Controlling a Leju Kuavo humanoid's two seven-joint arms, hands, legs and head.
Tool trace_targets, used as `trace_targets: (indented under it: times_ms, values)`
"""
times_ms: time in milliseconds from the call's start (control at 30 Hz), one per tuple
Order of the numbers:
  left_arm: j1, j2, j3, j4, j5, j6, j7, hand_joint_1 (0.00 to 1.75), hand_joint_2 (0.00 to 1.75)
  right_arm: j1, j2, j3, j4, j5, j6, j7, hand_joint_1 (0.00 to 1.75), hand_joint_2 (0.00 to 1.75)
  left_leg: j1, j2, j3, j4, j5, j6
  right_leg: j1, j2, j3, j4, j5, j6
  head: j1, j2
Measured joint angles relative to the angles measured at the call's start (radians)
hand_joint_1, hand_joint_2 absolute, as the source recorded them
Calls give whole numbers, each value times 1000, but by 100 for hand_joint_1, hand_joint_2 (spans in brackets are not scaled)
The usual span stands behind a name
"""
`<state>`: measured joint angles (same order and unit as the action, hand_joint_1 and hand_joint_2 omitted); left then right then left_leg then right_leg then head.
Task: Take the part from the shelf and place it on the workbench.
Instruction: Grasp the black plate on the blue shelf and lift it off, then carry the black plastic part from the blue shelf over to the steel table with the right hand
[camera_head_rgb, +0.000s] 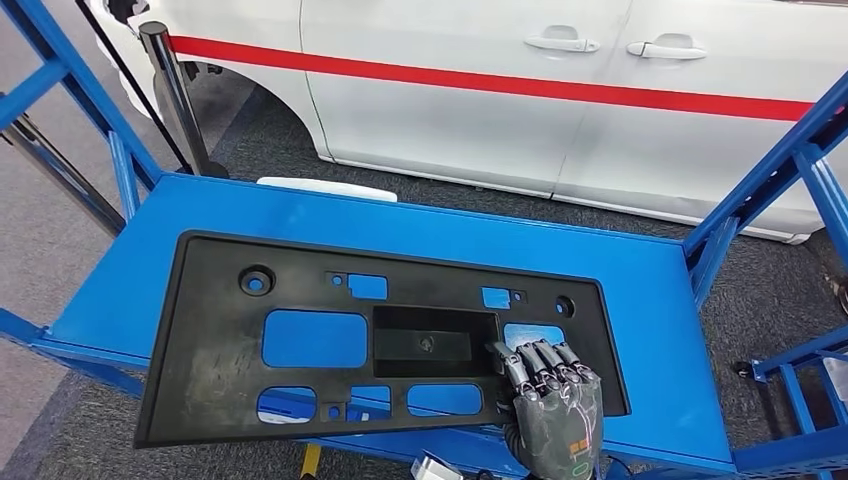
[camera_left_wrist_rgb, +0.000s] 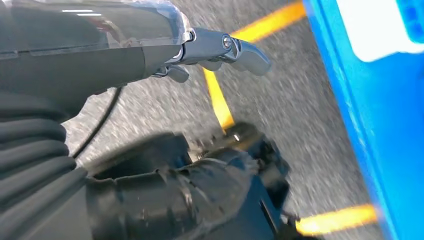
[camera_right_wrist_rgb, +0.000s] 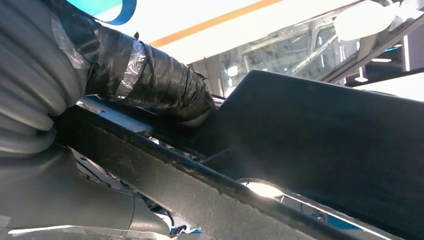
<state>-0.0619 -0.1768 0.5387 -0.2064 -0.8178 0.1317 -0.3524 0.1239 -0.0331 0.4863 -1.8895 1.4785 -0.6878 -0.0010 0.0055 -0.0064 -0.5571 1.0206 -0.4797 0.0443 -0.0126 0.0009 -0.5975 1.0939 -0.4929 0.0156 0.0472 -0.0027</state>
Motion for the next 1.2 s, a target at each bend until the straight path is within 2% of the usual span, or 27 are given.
trace_targets:
  times_ms: [33, 67, 133, 200, 233, 300, 333, 367, 400, 433, 467, 533, 600, 667, 700, 733, 833, 867, 900, 933, 1000, 1033, 1067, 1133, 1200]
  values:
    - [0, 0, 2, 0, 0, 19, 12, 0, 175, -2, 0, 2, 2, 0, 0, 0, 175, 175, -2, 0, -1, 1, -1, -5, 2, 0, 17, -40, 10, -3, 0, 0]
    - [-1, -1, 5, 0, 1, 35, 21, 0, 175, -3, 0, 3, 4, -1, 0, 0, 175, 175, -3, 0, -2, 2, -1, -9, 5, 1, 22, -56, 9, -6, 0, 0]
    - [-1, -1, 11, 0, -2, 61, 34, 0, 175, -3, 1, 4, 9, -2, 0, -1, 175, 175, -3, 0, -4, 1, -1, -19, 5, 2, 22, -61, 12, -14, -1, 0]
    - [-1, -2, 12, 0, -7, 81, 43, 0, 175, -3, 2, 4, 14, -3, 0, -3, 175, 175, -1, 1, -14, 27, -24, -29, 1, 0, 24, -68, 17, -26, -1, 0]
    - [-1, -2, 12, 0, -9, 87, 46, 0, 175, -3, 2, 5, 16, -3, 0, -5, 175, 175, 0, 1, -30, 65, -51, -33, -1, -1, 25, -71, 20, -32, -1, 0]
    - [0, -2, 13, 0, -12, 93, 50, 0, 175, -3, 4, 6, 21, -4, 0, -7, 175, 175, 2, 1, -83, 188, -115, -38, 0, -4, 24, -71, 20, -37, -1, 0]
    - [1, -2, 13, 0, -13, 95, 52, 0, 175, -3, 4, 6, 25, -4, 0, -8, 175, 175, 2, 1, -108, 245, -136, -40, 1, -4, 23, -70, 20, -37, -1, 0]
    - [2, -2, 13, 0, -14, 96, 54, 0, 175, -3, 4, 6, 28, -5, 0, -9, 175, 175, 3, 1, -120, 274, -139, -42, 1, -4, 22, -69, 20, -38, -1, 0]
    - [3, -2, 13, 0, -15, 98, 55, 0, 175, -3, 4, 6, 32, -6, 0, -10, 175, 175, 5, 1, -115, 265, -123, -43, 1, -4, 22, -67, 20, -37, -1, 0]
    - [3, -2, 13, 0, -15, 100, 56, 0, 175, -3, 5, 6, 35, -6, 0, -10, 175, 175, 6, 1, -92, 218, -91, -43, 1, -4, 23, -65, 19, -37, -1, 0]
    - [3, -2, 13, 0, -16, 102, 57, 0, 175, -3, 5, 6, 38, -6, 0, -11, 175, 175, 7, 1, -59, 148, -56, -42, 0, -3, 23, -62, 18, -35, -1, 0]
    - [1, -2, 14, 0, -17, 104, 57, 0, 175, -3, 6, 6, 42, -7, 0, -12, 175, 175, 6, 1, -9, 38, -17, -38, 4, -2, 18, -55, 17, -28, -1, 0]
    - [1, -3, 14, 0, -19, 107, 56, 0, 175, -3, 7, 6, 47, -8, 0, -14, 175, 175, 3, -1, 0, 14, -13, -31, 7, -1, 13, -53, 20, -18, 0, 0]
    - [3, -4, 14, 0, -21, 109, 57, 0, 175, -3, 7, 6, 51, -8, 0, -17, 175, 175, 4, 0, -3, 9, -5, -17, 5, 0, 12, -53, 21, -8, -1, 0]
    - [3, -4, 14, 0, -22, 110, 57, 0, 175, -3, 7, 6, 53, -8, 0, -18, 175, 175, 5, 1, -4, 6, 0, -9, 4, 0, 9, -43, 10, -3, 0, 0]
    - [2, -4, 14, 0, -23, 110, 57, 0, 175, -3, 7, 6, 53, -8, 0, -19, 175, 175, 6, 2, -6, 3, 5, -1, 2, 0, -1, -17, -15, 1, 0, 0]
    - [0, -5, 14, 0, -25, 110, 56, 0, 175, -3, 7, 6, 58, -9, 0, -21, 175, 175, 4, 5, -19, 2, 15, 9, -1, -1, -63, 150, -122, 10, 0, 0]
    - [0, -5, 14, 0, -25, 110, 56, 0, 175, -2, 7, 6, 61, -9, 0, -21, 175, 175, 2, 6, -24, 3, 18, 10, -1, -1, -75, 192, -137, 11, 0, 0]
    - [1, -5, 14, 0, -26, 110, 56, 0, 175, -2, 7, 6, 64, -9, 0, -21, 175, 175, 0, 7, -28, 3, 21, 10, -1, -1, -69, 200, -131, 11, 0, 0]
    - [1, -5, 14, 0, -26, 110, 56, 0, 175, -2, 7, 6, 66, -9, 0, -22, 175, 175, -1, 7, -31, 4, 24, 9, 0, -1, -44, 169, -108, 8, 0, 0]
    - [1, -5, 14, 0, -28, 110, 56, 0, 175, -4, 7, 6, 67, -9, 0, -23, 175, 175, -3, 6, -35, 4, 29, 5, 2, 0, 41, 34, -55, -1, 0, 0]
    - [1, -6, 14, 0, -28, 110, 55, 0, 175, -4, 7, 6, 67, -9, 0, -23, 175, 175, -5, 5, -36, 4, 32, 0, 5, 0, 74, -23, -40, -6, 0, 0]
    - [0, -7, 14, 0, -29, 110, 55, 0, 175, -5, 7, 6, 67, -9, 0, -23, 175, 175, -6, 5, -37, 4, 36, -5, 8, 0, 93, -60, -35, -9, 0, 0]
    - [0, -7, 14, 0, -31, 109, 54, 0, 175, -5, 7, 6, 67, -9, -1, -24, 175, 175, -5, 5, -39, 2, 45, -18, 13, 0, 95, -78, -29, -15, 0, 0]
    - [0, -7, 14, 0, -32, 109, 54, 0, 175, -6, 7, 6, 67, -9, -1, -24, 175, 175, -3, 4, -47, 13, 35, -29, 9, -3, 88, -87, -17, -27, 0, 0]
